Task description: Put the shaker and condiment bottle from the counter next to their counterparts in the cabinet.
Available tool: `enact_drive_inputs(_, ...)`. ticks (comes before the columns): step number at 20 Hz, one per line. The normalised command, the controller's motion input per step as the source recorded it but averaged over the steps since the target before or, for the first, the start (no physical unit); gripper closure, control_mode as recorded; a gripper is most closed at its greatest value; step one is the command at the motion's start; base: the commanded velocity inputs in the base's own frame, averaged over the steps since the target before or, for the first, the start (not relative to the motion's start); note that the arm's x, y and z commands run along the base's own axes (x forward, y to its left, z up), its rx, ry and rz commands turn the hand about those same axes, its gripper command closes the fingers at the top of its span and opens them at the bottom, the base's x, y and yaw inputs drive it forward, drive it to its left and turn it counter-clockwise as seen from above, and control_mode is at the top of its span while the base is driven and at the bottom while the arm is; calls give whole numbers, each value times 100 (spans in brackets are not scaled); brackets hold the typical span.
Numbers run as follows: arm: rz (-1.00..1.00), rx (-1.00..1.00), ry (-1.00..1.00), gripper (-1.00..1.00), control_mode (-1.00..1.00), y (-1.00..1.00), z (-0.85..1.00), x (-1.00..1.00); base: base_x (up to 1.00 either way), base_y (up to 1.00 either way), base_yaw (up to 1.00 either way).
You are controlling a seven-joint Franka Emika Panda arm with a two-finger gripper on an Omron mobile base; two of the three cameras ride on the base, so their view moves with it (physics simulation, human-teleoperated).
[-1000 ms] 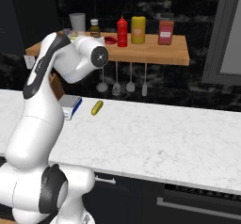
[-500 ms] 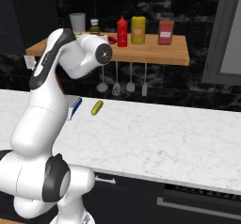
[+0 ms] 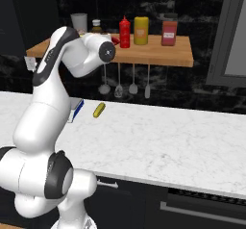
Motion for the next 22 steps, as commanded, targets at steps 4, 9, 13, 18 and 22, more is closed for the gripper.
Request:
enact_drive_inputs(4, 0, -5, -1, 100, -100, 0, 0, 3, 0, 0, 0)
enact_drive_inputs(9, -7, 0, 0, 100, -100, 4, 0, 0, 0, 0, 0)
enact_drive_inputs(13, -9, 0, 0, 100, -100, 1, 0, 0, 0, 0, 0)
enact_drive_inputs(18, -9, -4, -5, 100, -100, 11, 0, 11, 0, 0, 0)
enact_drive_inputs(22, -3, 0, -1, 100, -100, 19, 0, 3, 0, 0, 0)
